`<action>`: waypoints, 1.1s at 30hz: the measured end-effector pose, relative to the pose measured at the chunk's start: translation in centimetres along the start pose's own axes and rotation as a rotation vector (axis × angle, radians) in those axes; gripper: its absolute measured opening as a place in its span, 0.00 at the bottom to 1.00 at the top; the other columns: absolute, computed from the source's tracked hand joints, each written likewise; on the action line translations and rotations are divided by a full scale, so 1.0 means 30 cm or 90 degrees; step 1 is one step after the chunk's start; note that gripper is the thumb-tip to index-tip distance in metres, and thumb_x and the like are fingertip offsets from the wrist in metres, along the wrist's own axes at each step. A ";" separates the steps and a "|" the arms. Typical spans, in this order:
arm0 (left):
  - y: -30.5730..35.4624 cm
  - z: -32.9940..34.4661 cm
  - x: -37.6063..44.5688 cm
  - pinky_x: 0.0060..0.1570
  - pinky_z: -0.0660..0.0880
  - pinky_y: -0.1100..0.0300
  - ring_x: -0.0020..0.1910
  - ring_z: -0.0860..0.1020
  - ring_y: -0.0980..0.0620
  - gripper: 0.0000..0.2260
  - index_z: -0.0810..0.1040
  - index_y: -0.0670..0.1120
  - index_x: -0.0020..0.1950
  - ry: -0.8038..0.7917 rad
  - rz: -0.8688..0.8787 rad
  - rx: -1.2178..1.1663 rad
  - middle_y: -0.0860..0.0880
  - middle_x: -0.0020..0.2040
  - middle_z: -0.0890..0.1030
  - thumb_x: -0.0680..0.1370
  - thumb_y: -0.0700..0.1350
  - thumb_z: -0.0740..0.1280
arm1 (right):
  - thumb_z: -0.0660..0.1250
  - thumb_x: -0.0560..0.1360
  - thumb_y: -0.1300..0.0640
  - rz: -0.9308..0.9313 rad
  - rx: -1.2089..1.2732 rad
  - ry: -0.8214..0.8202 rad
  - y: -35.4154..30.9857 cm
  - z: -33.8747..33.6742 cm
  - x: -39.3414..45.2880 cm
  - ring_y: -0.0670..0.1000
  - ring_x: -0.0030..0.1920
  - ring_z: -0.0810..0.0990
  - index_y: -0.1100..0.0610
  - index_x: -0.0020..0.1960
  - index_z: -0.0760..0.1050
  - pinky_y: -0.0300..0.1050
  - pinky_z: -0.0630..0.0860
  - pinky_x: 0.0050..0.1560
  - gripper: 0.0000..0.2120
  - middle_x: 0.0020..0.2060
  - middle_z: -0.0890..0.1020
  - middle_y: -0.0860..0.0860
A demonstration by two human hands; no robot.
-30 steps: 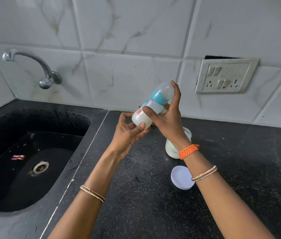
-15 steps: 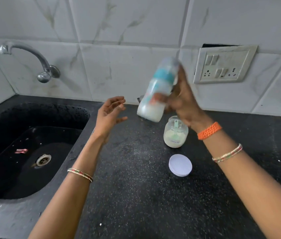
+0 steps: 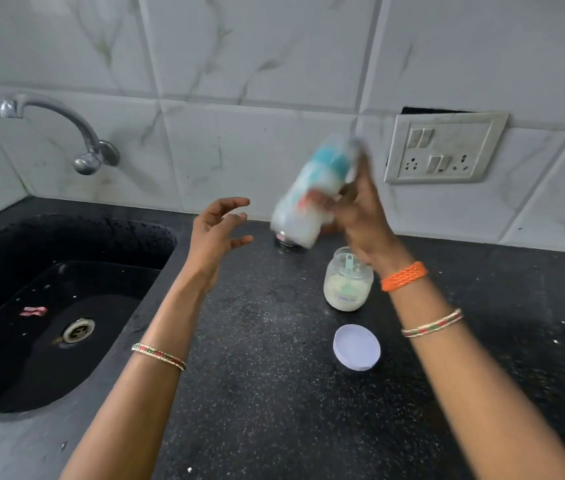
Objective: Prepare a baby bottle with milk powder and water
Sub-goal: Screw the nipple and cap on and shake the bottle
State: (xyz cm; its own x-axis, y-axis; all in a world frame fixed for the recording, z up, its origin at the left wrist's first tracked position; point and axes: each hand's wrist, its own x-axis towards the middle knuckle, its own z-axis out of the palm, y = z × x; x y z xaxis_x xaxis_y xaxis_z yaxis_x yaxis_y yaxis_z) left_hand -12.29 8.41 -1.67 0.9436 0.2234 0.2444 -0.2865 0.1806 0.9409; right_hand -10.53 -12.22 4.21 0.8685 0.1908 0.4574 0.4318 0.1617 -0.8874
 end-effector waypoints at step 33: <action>-0.012 0.101 0.003 0.42 0.81 0.54 0.44 0.79 0.51 0.08 0.79 0.46 0.54 -0.173 -0.084 -0.016 0.50 0.48 0.83 0.78 0.39 0.63 | 0.75 0.65 0.60 -0.062 0.005 0.235 0.053 -0.078 -0.095 0.53 0.52 0.81 0.52 0.74 0.53 0.48 0.81 0.39 0.45 0.59 0.76 0.53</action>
State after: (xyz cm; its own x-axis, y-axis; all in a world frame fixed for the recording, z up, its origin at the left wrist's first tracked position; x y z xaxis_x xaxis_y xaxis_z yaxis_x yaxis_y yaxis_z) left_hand -11.60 5.48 -1.26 0.9817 -0.0678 0.1782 -0.1600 0.2155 0.9633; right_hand -11.76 -14.76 1.37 0.8532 -0.1868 0.4871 0.5164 0.1699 -0.8393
